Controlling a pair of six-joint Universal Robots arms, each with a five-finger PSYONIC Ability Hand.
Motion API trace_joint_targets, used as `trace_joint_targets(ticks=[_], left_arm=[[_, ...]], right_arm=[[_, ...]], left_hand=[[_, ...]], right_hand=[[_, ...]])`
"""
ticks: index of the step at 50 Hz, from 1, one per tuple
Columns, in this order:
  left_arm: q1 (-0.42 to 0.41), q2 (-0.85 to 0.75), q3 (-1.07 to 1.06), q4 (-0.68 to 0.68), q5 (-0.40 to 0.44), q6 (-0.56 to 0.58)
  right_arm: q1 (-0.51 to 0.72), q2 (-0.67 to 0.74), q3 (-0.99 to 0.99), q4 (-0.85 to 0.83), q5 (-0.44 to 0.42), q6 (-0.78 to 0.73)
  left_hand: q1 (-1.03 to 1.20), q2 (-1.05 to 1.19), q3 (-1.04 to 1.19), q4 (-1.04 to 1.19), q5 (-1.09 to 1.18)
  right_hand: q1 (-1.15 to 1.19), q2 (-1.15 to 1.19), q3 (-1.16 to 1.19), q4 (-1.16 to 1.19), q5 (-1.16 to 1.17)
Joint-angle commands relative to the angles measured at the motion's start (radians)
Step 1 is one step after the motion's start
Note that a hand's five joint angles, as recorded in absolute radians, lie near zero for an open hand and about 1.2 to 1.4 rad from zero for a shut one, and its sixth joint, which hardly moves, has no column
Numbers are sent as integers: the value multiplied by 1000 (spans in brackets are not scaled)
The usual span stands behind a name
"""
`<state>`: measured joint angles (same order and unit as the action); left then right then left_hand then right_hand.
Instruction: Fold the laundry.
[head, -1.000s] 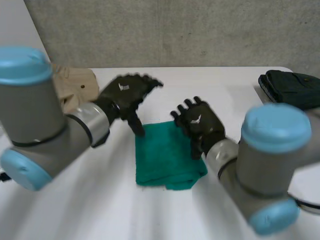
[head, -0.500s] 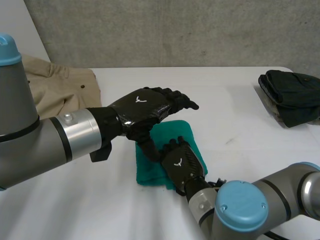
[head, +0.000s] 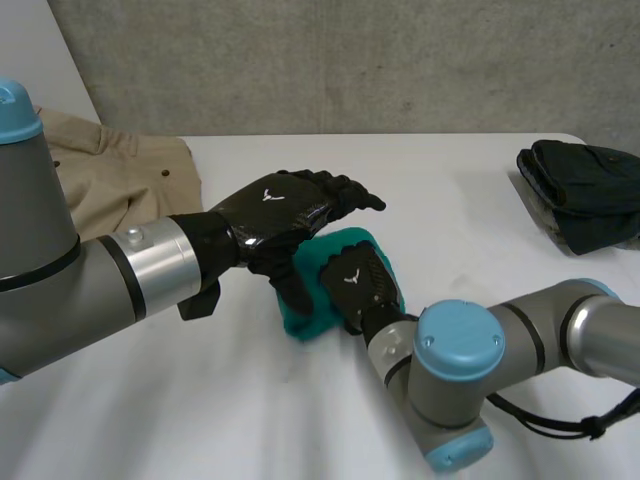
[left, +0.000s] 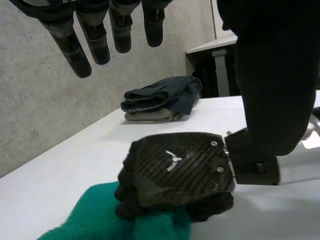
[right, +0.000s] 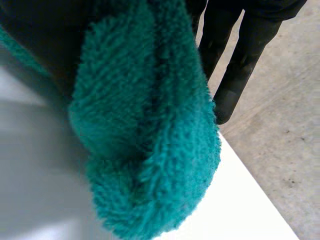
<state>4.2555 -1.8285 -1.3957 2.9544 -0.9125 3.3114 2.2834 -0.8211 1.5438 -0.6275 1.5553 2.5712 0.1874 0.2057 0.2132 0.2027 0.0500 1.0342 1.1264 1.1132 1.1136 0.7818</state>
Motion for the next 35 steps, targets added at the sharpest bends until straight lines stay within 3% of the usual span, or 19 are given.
trace_joint_targets(ticks=[1,12,19,26,30,35], left_arm=[[4,11,11,11,-3,-24],[24,31,37,58,-6,-84],[20,57,76,104,-32,-138],[9,67,115,132,-78,-187],[6,63,112,140,-83,-194],[-5,49,87,144,-82,-190]], right_arm=[[-45,-30,-88,-27,-14,44],[-105,-7,-241,71,-24,113],[-235,-121,-349,29,-23,165],[-447,-187,-407,-96,-38,268],[-599,-155,-442,-124,-104,314],[-784,-15,-504,-159,-259,397]], left_hand=[[-13,-31,-39,-28,-50],[-13,-31,-39,-28,-50],[-13,-31,-39,-28,-50],[-13,-31,-39,-28,-50],[-13,-31,-39,-28,-50],[-13,-31,-39,-28,-50]], right_hand=[[362,270,283,283,440],[362,270,283,283,440],[362,270,283,283,440],[362,270,283,283,440],[362,270,283,283,440],[362,270,283,283,440]])
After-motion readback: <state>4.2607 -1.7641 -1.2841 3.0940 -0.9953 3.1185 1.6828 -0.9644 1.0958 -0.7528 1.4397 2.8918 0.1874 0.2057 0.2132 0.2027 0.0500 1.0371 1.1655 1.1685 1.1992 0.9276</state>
